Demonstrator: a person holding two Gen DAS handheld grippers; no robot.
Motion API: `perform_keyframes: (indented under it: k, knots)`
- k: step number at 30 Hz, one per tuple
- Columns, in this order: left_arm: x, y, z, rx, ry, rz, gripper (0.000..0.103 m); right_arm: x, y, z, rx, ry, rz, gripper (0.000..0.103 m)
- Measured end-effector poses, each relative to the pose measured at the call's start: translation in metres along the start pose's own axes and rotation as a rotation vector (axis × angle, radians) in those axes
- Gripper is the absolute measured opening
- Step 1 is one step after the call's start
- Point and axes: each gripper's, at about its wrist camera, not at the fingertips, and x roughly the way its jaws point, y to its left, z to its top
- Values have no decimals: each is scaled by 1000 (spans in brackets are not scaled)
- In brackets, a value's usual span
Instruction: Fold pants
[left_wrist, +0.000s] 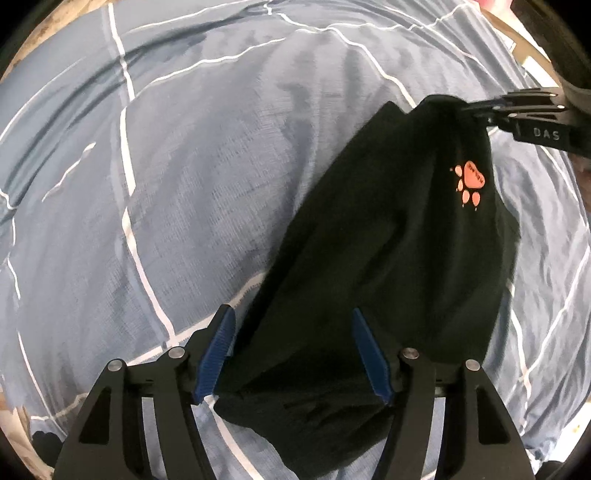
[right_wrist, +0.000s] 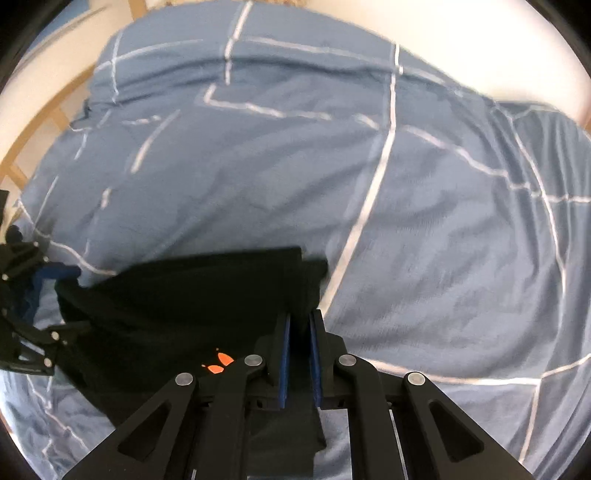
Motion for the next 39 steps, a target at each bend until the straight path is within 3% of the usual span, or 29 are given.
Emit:
perform_keyframes:
  k: [5,9,17,20,23,25,26,27,33,36,39]
  knots:
    - [4,0,2,-19,5,21,64,13,-12,-4,48,7,-10,11]
    - [4,-1,-6,-5,1,37,64,-1,-6,-2,27,-58,-34,11]
    - [-2,22,-5,-56,-23,57,64,-16,4,37,7,-149,-30,11]
    - [-4,30,-1,-42,-13,49,64,-7,5,52,-4,-111,-44,11]
    - [-11,30,2,53,-13,54,66,-7,9,48,5,-79,-49,12]
    - [-10,31,5,106,18,34,67,-11,14,35,-11,-77,-70,21]
    - [-10,30,6,118,27,29,67,-12,17,30,-17,-78,-77,35]
    - [-9,29,8,134,34,28,67,-12,18,23,-21,-74,-81,43]
    - [5,9,15,211,66,-41,66,-3,3,-7,31,-28,-15,43]
    - [18,8,19,191,103,-53,53,0,-7,-10,45,-23,-6,43]
    - [21,8,19,184,128,-66,51,6,-14,-10,64,-19,6,43]
